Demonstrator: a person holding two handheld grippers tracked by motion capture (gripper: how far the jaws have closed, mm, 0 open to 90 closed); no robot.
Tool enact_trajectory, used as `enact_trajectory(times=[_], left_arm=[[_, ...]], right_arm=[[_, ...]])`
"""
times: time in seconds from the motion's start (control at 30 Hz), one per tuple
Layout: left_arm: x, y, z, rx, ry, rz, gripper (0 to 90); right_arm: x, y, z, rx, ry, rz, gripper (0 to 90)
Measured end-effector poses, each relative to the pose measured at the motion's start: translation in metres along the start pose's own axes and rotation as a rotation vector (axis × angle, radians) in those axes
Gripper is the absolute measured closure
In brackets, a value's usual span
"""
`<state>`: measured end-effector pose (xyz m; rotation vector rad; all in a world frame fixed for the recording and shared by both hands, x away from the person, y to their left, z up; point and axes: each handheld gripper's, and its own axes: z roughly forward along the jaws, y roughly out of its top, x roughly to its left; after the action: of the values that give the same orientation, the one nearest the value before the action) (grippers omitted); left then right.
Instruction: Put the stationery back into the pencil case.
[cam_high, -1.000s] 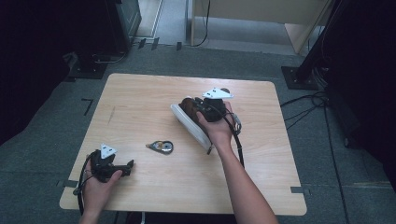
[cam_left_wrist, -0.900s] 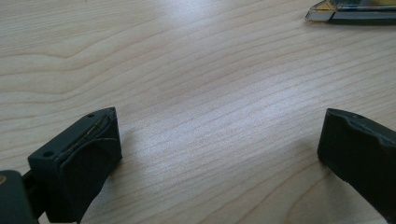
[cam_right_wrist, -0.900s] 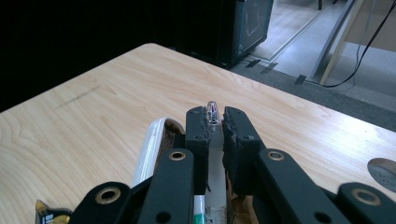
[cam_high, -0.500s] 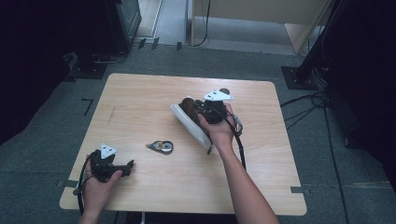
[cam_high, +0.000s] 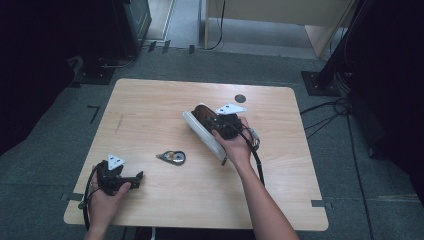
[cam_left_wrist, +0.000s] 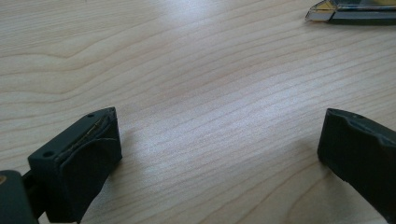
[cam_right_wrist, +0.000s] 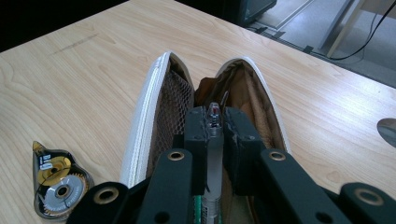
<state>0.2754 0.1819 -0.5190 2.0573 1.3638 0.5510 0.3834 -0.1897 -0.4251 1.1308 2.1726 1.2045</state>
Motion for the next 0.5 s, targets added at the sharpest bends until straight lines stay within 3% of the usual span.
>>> enact_trajectory(times=[0.5], left_arm=[[-0.0001,0.0,0.0,0.0,-0.001,0.001,0.0]], right_arm=[[0.0,0.0011,-0.0052,-0.006,-0.009,0.01,77.0]])
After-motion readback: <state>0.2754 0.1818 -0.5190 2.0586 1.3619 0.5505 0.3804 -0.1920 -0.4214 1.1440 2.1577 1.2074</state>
